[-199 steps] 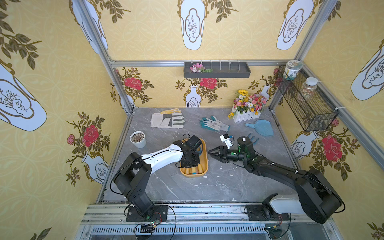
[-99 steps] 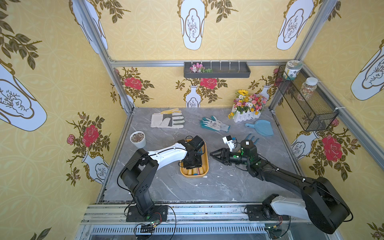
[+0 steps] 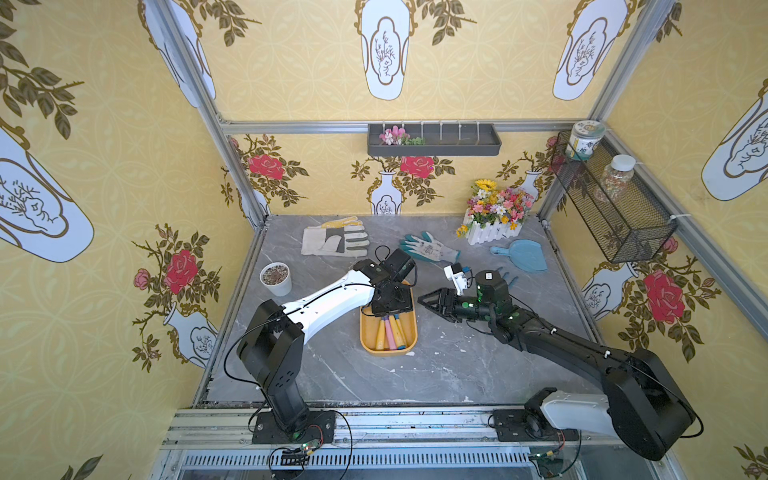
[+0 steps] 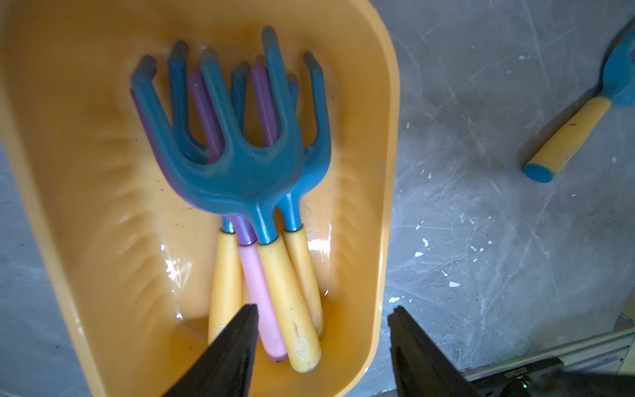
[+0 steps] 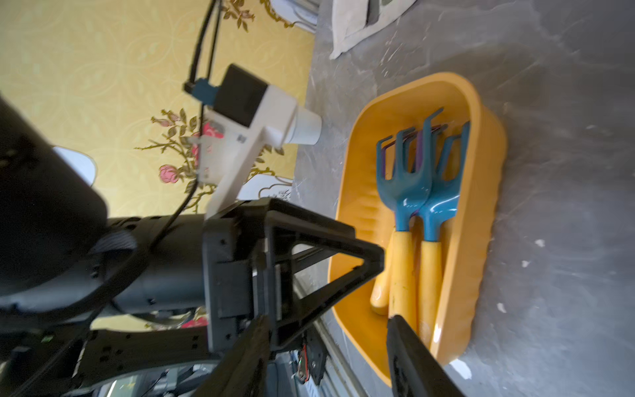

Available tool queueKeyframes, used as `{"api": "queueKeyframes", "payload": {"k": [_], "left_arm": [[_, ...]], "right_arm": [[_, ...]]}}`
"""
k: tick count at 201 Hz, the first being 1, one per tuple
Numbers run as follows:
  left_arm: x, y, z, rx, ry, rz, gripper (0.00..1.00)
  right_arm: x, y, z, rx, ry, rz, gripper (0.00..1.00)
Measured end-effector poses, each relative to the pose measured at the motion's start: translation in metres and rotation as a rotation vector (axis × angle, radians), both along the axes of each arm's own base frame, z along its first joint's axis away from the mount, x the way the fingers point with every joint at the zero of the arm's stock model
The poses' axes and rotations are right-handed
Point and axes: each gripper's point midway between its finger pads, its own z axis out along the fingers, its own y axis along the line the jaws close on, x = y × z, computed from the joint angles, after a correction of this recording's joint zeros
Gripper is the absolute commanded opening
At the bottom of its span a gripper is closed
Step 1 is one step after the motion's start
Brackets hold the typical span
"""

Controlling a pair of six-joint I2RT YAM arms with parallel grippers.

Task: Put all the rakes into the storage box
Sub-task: Place the rake in the storage box, then pick up the rake at the center of the board.

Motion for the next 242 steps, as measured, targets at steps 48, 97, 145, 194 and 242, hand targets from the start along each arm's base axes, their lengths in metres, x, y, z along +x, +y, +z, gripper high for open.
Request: {"api": "queueKeyframes", "payload": {"k": [48, 97, 145, 194, 242], "left_arm": [[0.024, 0.005, 0.032, -0.084, -0.156, 0.061, 0.69], [0.046, 0.017, 0.032, -0.119, -0.195, 0.132, 0.69], [0.059, 0.024, 0.027, -0.13, -0.19, 0.165, 0.69], [0.067, 0.03, 0.026, -0.142, -0.178, 0.178, 0.69], [0.068, 0.033, 0.026, -0.151, -0.17, 0.175, 0.69]], "right_arm": [[0.04, -0.059, -0.027, -0.39, 0.055, -0.298, 0.65], [0.045, -0.139, -0.089, -0.651, 0.297, -0.483, 0.65], [0.056, -0.155, -0.107, -0.697, 0.367, -0.506, 0.65], [0.058, -0.169, -0.125, -0.778, 0.422, -0.513, 0.65], [0.056, -0.182, -0.139, -0.824, 0.457, -0.521, 0.64]]}}
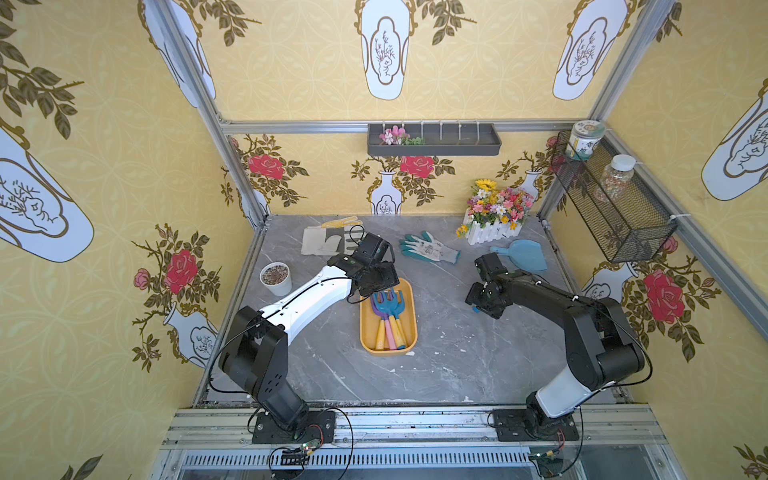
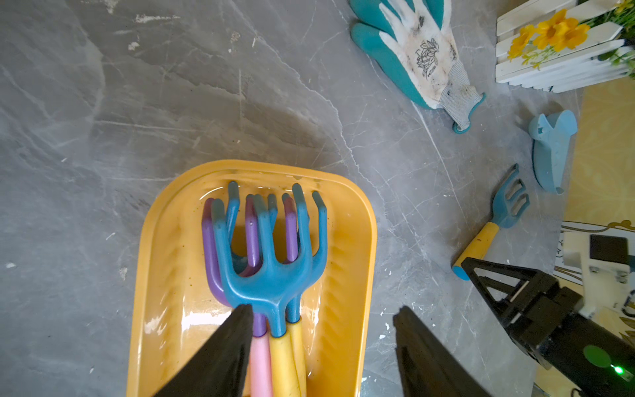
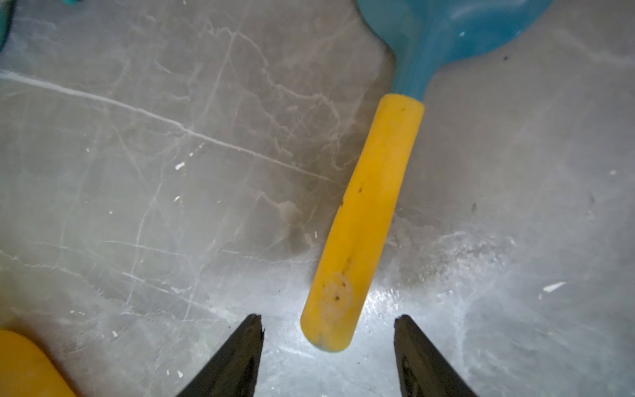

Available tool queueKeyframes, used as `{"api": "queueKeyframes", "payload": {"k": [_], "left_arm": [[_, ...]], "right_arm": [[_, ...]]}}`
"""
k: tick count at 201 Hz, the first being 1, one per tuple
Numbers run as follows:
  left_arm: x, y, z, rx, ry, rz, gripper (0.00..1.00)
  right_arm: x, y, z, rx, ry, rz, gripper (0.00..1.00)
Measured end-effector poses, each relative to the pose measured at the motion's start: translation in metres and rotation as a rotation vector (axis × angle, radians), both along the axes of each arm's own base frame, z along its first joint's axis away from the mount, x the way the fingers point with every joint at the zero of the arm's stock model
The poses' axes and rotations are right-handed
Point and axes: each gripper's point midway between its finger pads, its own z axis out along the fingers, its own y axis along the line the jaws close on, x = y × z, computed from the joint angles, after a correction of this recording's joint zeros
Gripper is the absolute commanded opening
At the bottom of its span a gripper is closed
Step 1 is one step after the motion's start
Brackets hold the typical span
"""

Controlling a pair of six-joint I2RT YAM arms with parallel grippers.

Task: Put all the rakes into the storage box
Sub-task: Pick up the rake at the center of the board.

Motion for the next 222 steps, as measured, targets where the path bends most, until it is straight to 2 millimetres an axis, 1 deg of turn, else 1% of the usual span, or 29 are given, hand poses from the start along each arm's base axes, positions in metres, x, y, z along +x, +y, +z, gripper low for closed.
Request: {"api": "queueKeyframes", "payload": {"k": [12, 21, 37, 43, 62, 83, 117, 132, 141, 149, 162, 181, 207, 222], "left_arm": [[0.001, 0.001, -0.001, 0.001, -0.001, 0.001, 0.69], [0.001, 0.003, -0.001, 0.003, 0.0, 0.001, 0.69], [0.001, 0.003, -0.001, -0.001, 0.002, 0.002, 0.69], [0.001, 0.003, -0.001, -0.005, 0.005, -0.001, 0.69], [0.002, 0.002, -0.002, -0.013, 0.006, -0.002, 0.7], [0.003, 0.001, -0.002, -0.019, 0.005, -0.002, 0.7], [0.001, 0.002, -0.007, -0.027, 0.017, -0.005, 0.7], [0.002, 0.001, -0.007, -0.033, 0.016, -0.007, 0.72], [0.002, 0.0, -0.007, -0.043, 0.015, -0.011, 0.74], [0.002, -0.003, -0.007, -0.059, 0.017, -0.019, 0.8], [0.001, -0.007, -0.006, -0.085, 0.021, -0.035, 0.81], [0.0, -0.015, 0.001, -0.139, 0.016, -0.069, 0.82], [-0.001, -0.032, 0.015, -0.228, -0.005, -0.14, 0.83], [-0.003, -0.042, 0.024, -0.282, -0.017, -0.185, 0.85]], "right_arm": [[-0.001, -0.002, -0.005, -0.004, 0.016, -0.002, 0.63], [-0.001, -0.004, -0.009, -0.007, 0.026, -0.006, 0.59], [0.0, -0.006, -0.014, -0.013, 0.036, 0.0, 0.51], [0.0, -0.006, -0.015, -0.018, 0.036, 0.005, 0.46], [0.002, -0.005, -0.016, -0.015, 0.025, 0.007, 0.34], [-0.001, -0.007, -0.016, -0.016, 0.016, 0.014, 0.26], [-0.007, -0.006, -0.015, 0.002, -0.002, 0.011, 0.14], [-0.011, -0.003, -0.014, 0.024, -0.001, 0.017, 0.13], [-0.016, 0.003, -0.012, 0.047, 0.002, 0.035, 0.13], [-0.018, 0.008, -0.006, 0.069, -0.008, 0.054, 0.13], [-0.018, 0.02, 0.008, 0.11, -0.049, 0.097, 0.14], [-0.015, 0.048, 0.036, 0.196, -0.141, 0.182, 0.16], [-0.013, 0.092, 0.079, 0.338, -0.272, 0.324, 0.17], [-0.012, 0.114, 0.097, 0.4, -0.318, 0.391, 0.18]]}}
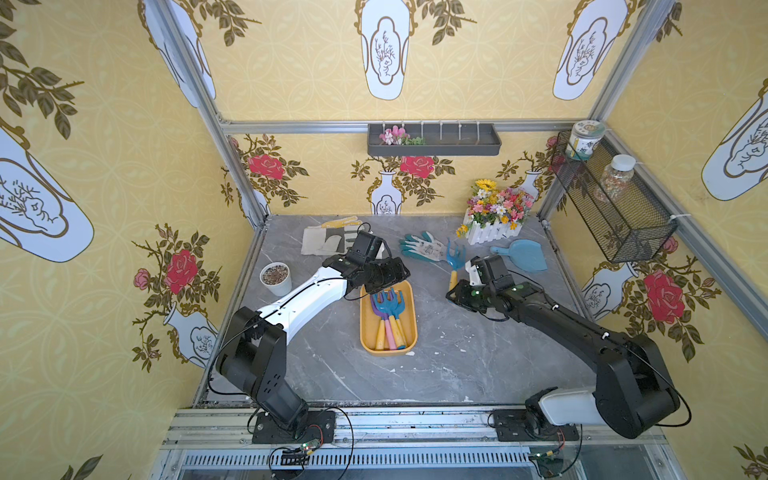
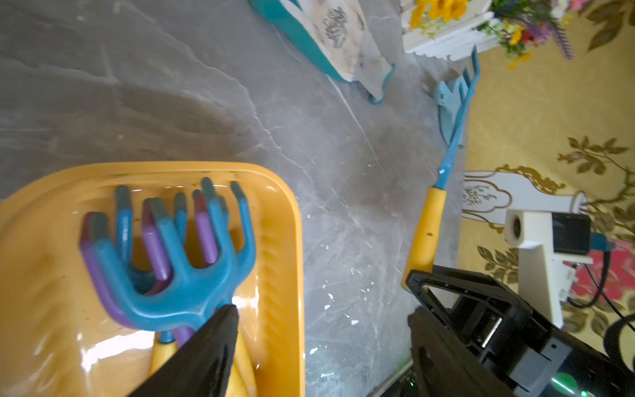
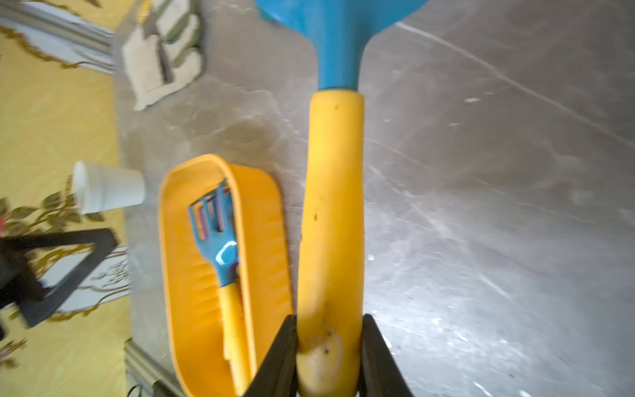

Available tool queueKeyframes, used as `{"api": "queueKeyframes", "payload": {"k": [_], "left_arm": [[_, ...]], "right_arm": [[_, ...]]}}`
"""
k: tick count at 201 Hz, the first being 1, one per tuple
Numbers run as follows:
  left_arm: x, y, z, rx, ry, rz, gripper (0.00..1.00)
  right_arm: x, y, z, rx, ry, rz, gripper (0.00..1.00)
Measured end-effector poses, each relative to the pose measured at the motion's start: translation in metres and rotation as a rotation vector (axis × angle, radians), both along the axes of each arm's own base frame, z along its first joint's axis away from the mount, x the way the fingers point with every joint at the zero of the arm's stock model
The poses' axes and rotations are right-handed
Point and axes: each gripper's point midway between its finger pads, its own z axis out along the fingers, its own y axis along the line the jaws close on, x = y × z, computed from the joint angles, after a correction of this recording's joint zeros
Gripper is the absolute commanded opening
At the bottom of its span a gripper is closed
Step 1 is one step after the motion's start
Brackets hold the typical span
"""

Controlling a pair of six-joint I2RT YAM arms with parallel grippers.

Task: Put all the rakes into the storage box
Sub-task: Pick up the rake at the center of the board.

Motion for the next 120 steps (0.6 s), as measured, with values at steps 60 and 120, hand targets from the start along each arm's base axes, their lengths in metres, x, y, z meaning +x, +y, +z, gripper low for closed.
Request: {"api": "queueKeyframes", "payload": {"k": [60, 120], "left_arm": [[-0.005, -0.016, 0.016, -0.096, -0.036, -0.082, 0.87], [-0.006, -0.016, 0.01, -0.09, -0.016, -0.084, 0.6]], "right_arm": [[-0.005, 0.073, 0.034, 0.087, -0.098, 0.205, 0.2], [-0.016, 0.103, 0.042, 0.08, -0.128, 0.285, 0.2]]}}
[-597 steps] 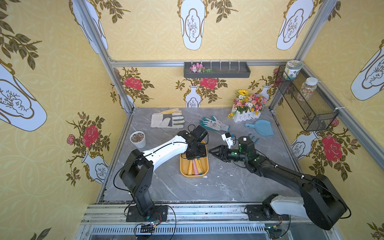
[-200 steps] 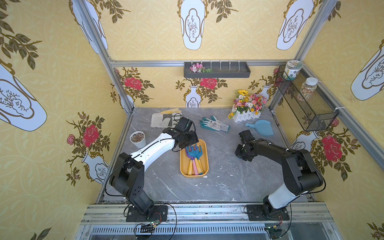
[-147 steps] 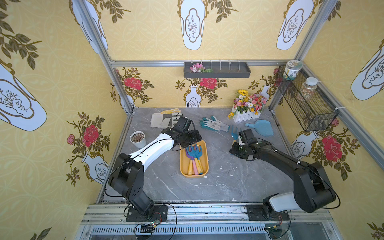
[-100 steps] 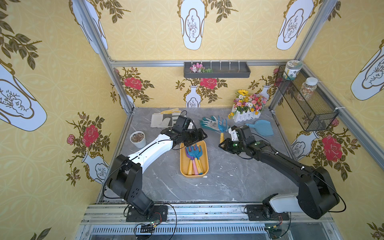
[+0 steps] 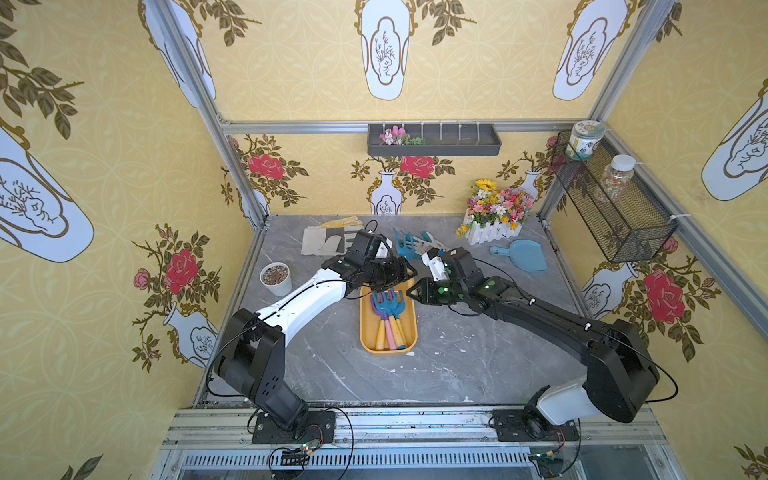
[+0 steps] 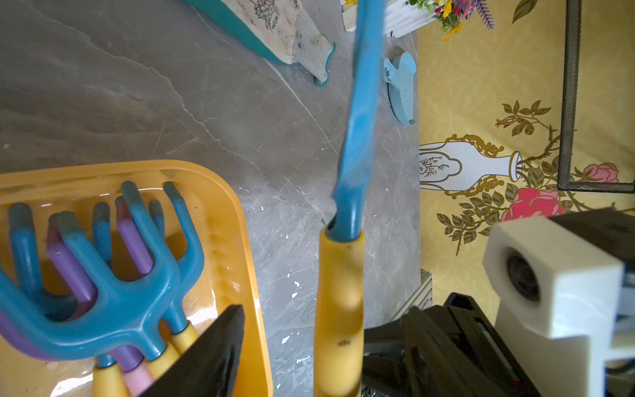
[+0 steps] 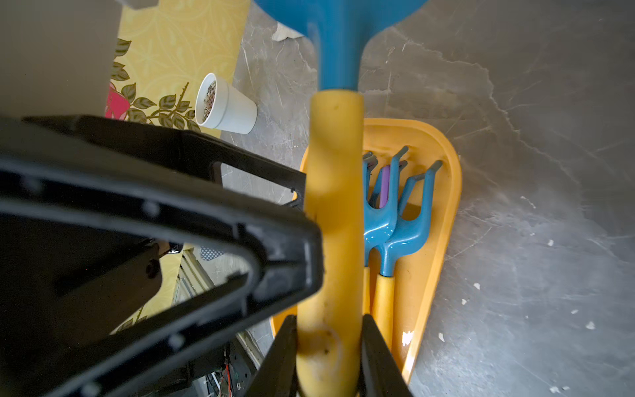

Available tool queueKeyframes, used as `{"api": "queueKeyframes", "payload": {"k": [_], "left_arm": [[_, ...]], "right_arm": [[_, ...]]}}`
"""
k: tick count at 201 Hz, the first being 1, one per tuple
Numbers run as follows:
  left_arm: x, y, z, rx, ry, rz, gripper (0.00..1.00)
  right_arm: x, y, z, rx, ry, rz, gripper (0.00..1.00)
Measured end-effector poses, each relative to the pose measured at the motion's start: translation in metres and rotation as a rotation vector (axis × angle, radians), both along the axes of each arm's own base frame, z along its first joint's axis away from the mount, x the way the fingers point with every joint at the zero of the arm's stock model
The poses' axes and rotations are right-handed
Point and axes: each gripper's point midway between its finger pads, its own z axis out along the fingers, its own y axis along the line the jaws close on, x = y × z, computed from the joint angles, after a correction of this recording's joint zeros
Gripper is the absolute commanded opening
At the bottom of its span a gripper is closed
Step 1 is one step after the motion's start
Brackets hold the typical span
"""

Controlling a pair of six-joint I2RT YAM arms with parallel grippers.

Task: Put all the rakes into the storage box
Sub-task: Pick up the rake at the center of the board.

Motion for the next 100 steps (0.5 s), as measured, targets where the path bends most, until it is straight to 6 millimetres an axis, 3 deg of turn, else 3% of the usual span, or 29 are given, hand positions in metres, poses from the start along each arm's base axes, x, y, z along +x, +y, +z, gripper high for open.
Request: {"api": "queueKeyframes", "payload": {"k": [17, 25, 100], "left_arm": [[0.0, -0.001, -0.004, 0.004, 0.011, -0.002, 0.42], [-0.001, -0.002, -0.005, -0.003, 0.015, -0.008, 0.38], [-0.005, -0.007, -0.014, -0.004, 0.04, -0.014, 0.4]], "right_arm": [[0.0, 0.001, 0.001, -0.007, -0.008, -0.005, 0.21], [-0.001, 0.002, 0.001, -0.008, -0.008, 0.0, 0.21], [-0.008, 0.0, -0.005, -0.03, 0.008, -0.001, 0.21]]}}
